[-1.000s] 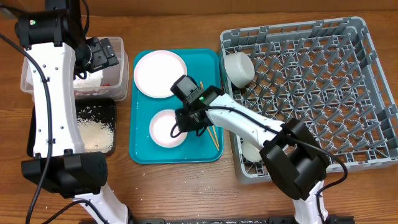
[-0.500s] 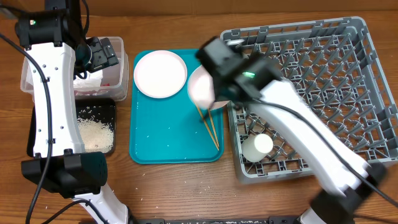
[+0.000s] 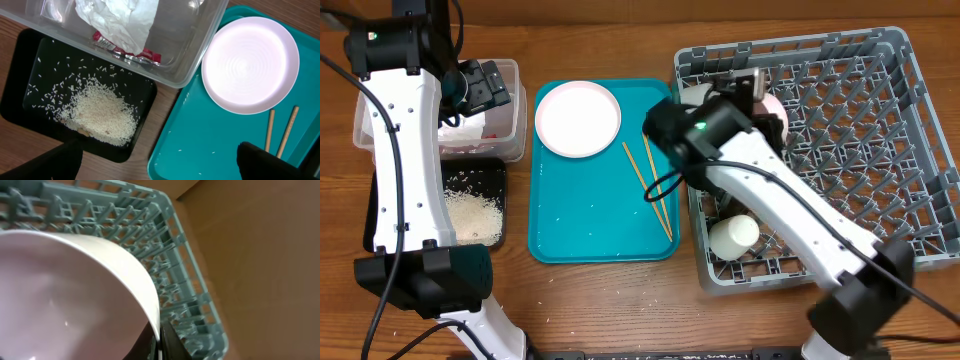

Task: Sort waste into correct bins and load items into the dishwasher
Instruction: 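Place the pink bowl upright in the dish rack with the right gripper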

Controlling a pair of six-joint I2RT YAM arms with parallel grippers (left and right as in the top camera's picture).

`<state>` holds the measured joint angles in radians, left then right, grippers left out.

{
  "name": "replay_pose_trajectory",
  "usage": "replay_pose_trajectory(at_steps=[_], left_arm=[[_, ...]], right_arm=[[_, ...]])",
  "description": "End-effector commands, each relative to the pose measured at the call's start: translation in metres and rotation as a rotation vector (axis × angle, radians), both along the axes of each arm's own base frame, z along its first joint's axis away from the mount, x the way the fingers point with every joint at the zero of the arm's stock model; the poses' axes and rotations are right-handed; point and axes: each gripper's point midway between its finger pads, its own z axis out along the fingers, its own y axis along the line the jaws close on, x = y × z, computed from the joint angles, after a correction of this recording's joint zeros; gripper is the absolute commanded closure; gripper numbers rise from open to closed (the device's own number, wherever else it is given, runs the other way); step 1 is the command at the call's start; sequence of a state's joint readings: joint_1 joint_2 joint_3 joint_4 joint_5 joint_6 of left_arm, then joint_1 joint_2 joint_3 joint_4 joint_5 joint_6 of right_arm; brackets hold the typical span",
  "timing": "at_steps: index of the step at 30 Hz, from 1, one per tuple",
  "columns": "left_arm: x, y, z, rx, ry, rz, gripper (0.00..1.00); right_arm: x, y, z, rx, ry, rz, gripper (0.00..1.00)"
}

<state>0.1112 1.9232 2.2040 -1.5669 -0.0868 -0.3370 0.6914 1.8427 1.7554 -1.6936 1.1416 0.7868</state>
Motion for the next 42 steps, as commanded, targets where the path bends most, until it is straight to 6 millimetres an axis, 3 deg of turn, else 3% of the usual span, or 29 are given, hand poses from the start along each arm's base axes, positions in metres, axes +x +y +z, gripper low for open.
replay_pose_trajectory(at_steps=[1,11,18,21,34,42], left_arm=[[-0.001,-0.003,0.014,0.007,-0.041,-0.023,0.0],[-0.001,-0.003,0.014,0.007,-0.041,-0.023,0.0],[-0.001,-0.003,0.014,0.007,-0.041,-0.023,0.0],[-0.001,-0.003,0.014,0.007,-0.041,-0.023,0.0],[-0.001,-0.003,0.014,0.007,-0.041,-0.023,0.0],[-0.001,-0.003,0.014,0.007,-0.041,-0.023,0.0]], right_arm=[[0.01,-0.003,-0.009,-0.141,-0.021,0.012,0.96],[0.019,0.006,-0.056,-0.204,0.104,0.008,0.96],[0.019,-0.011,-0.076,-0.208,0.165,-0.042,0.96],[0.013,-0.013,-0.085,-0.178,0.202,-0.063,0.96],[-0.018,0.01,-0.115,-0.017,0.355,-0.088,0.96],[-0.037,0.021,-0.131,0.078,0.475,-0.109,0.74]])
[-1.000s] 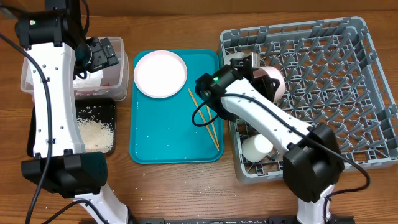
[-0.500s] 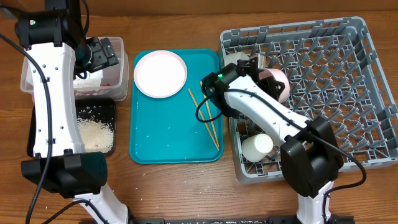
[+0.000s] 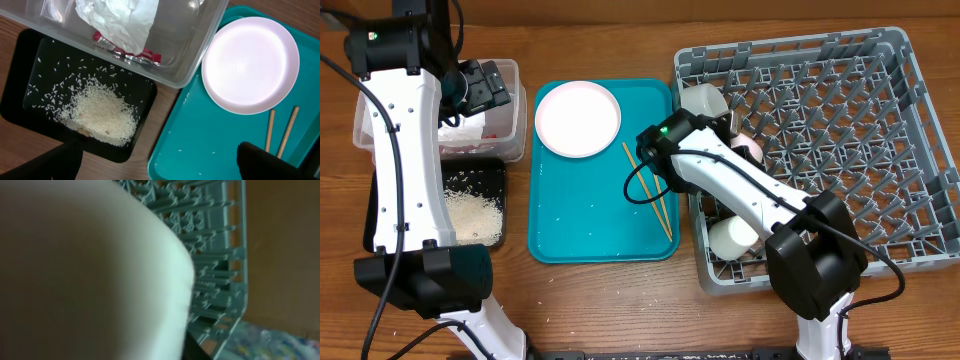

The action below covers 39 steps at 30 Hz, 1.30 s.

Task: Sort waste into correct bins and load items into the dishwasher
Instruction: 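Place the pink bowl upright in the dish rack with the right gripper, then move the right gripper to the white plate and grasp its edge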

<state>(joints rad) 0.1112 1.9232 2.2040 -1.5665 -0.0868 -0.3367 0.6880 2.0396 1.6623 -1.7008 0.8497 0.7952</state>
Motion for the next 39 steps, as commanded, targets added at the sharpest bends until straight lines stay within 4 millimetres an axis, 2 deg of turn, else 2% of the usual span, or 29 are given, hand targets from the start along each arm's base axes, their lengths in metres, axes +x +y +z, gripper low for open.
replay_pose_trajectory(at_steps=[1,2,5,7,13,16,18,22,24,26,29,31,34,35,39], left_arm=[[-0.001,-0.003,0.014,0.007,-0.04,-0.022,0.0],[-0.001,-0.003,0.014,0.007,-0.04,-0.022,0.0],[-0.001,-0.003,0.014,0.007,-0.04,-0.022,0.0],[-0.001,-0.003,0.014,0.007,-0.04,-0.022,0.0],[-0.001,-0.003,0.014,0.007,-0.04,-0.022,0.0],[-0.001,-0.003,0.014,0.007,-0.04,-0.022,0.0],[-0.001,-0.003,0.014,0.007,-0.04,-0.022,0.0],[-0.001,-0.003,0.014,0.007,-0.04,-0.022,0.0],[-0.001,-0.003,0.014,0.007,-0.04,-0.022,0.0],[-0.001,-0.003,0.014,0.007,-0.04,-0.022,0.0],[-0.001,-0.003,0.014,0.007,-0.04,-0.022,0.0],[-0.001,-0.003,0.014,0.007,-0.04,-0.022,0.0],[-0.001,-0.003,0.014,0.007,-0.04,-0.022,0.0],[-0.001,-0.003,0.014,0.007,-0.04,-0.022,0.0],[-0.001,-0.003,0.014,0.007,-0.04,-0.022,0.0]], right_arm=[[-0.013,0.01,-0.017,0.057,0.083,-0.021,0.71],[-0.014,0.012,-0.017,0.061,0.086,-0.02,0.69],[-0.018,0.021,-0.016,0.07,0.086,0.005,0.54],[-0.021,0.032,-0.017,0.099,0.116,0.03,0.48],[-0.026,0.056,-0.01,0.186,0.142,0.077,0.42],[-0.019,0.069,0.007,0.246,0.084,0.095,0.37],[-0.009,0.08,0.023,0.305,0.027,0.102,0.27],[0.021,0.127,0.057,0.56,-0.134,0.124,0.05],[0.043,0.165,0.062,0.71,-0.181,0.22,0.06],[0.063,0.215,0.06,0.896,-0.193,0.346,0.11],[0.084,0.24,0.054,1.004,-0.234,0.367,0.15],[0.099,0.257,0.039,1.071,-0.232,0.374,0.18],[0.117,0.268,0.011,1.107,-0.247,0.334,0.21],[0.12,0.269,0.005,1.108,-0.247,0.329,0.22],[0.131,0.272,-0.041,1.088,-0.226,0.275,0.28]])
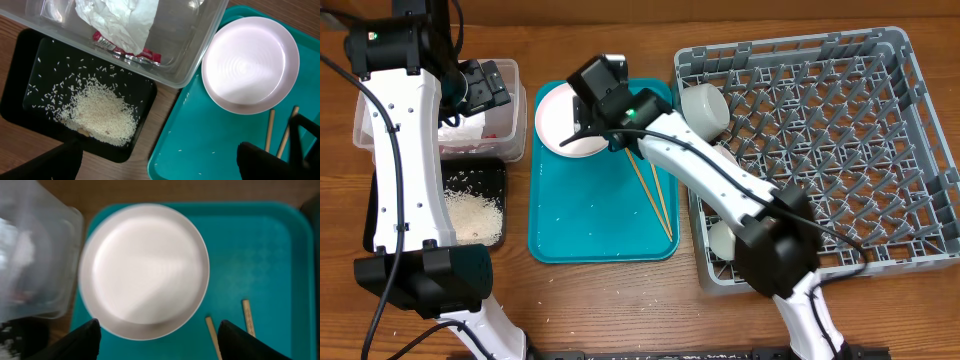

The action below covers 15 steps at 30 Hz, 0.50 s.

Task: Sort waste into correct bins and load items into the dishwasher
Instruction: 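Move the right gripper to the white plate and grasp its edge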

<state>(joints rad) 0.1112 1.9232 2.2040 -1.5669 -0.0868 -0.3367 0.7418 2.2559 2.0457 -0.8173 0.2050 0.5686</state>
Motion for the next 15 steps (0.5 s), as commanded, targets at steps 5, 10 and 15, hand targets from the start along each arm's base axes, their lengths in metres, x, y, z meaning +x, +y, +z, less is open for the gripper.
replay_pose_trajectory(at_steps=[5,10,15], left_arm=[[-0.001,-0.003,0.014,0.007,-0.041,-0.022,0.0],[-0.001,-0.003,0.014,0.007,-0.041,-0.022,0.0],[-0.001,-0.003,0.014,0.007,-0.041,-0.022,0.0]], right_arm=[[0.018,-0.013,-0.067,-0.012,0.09,-0.079,0.34],[0.024,-0.02,-0.091,-0.03,0.113,-0.099,0.45],[0.023,-0.022,-0.112,-0.05,0.138,-0.101,0.54]])
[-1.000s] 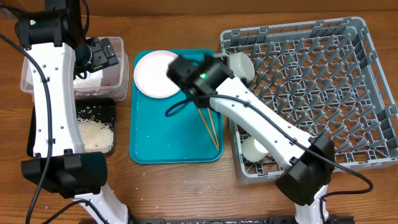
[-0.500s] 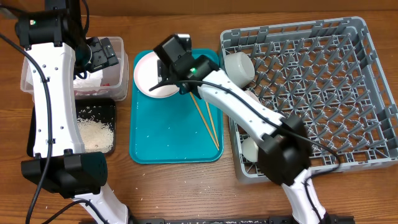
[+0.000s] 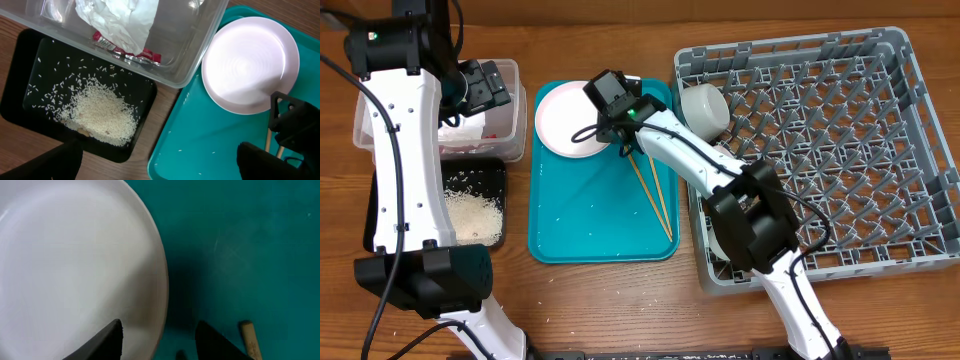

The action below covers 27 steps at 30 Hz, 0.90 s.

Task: Sort waste into correct bins and load items into the dishwasher
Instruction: 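Move the right gripper to the white plate and grasp its edge, then lift the white plate and stand it upright in the rack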

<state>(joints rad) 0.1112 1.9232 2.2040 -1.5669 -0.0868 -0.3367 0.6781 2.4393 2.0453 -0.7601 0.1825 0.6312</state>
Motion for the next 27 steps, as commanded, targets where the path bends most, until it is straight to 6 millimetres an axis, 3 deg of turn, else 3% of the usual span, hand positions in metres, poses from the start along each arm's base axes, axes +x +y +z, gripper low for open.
replay_pose_trajectory(at_steps=[1,7,13,16,18,21,23,27], left_arm=[[-0.001,-0.003,0.014,0.007,-0.041,-0.022,0.0],[-0.001,-0.003,0.014,0.007,-0.041,-0.022,0.0],[-0.001,-0.003,0.014,0.007,-0.041,-0.022,0.0],[-0.001,-0.003,0.014,0.007,-0.041,-0.022,0.0],[-0.001,-0.003,0.014,0.007,-0.041,-0.022,0.0],[-0.001,-0.003,0.014,0.007,-0.041,-0.022,0.0],[-0.001,-0.003,0.014,0.007,-0.041,-0.022,0.0],[-0.001,-0.003,0.014,0.007,-0.041,-0.022,0.0]], right_arm=[[-0.002,0.001,-0.016,-0.012,0.018,0.005,0.56],[-0.003,-0.001,-0.017,-0.021,0.026,0.004,0.71],[-0.002,-0.005,-0.017,-0.037,0.018,-0.005,0.96],[0.002,-0.004,-0.01,-0.038,0.001,0.001,0.96],[0.007,0.0,0.005,-0.05,-0.03,0.057,0.96],[0.014,0.001,0.052,-0.091,-0.106,0.188,0.96],[0.017,-0.007,0.082,-0.104,-0.143,0.178,0.96],[0.024,-0.058,0.161,-0.167,-0.225,0.071,0.96]])
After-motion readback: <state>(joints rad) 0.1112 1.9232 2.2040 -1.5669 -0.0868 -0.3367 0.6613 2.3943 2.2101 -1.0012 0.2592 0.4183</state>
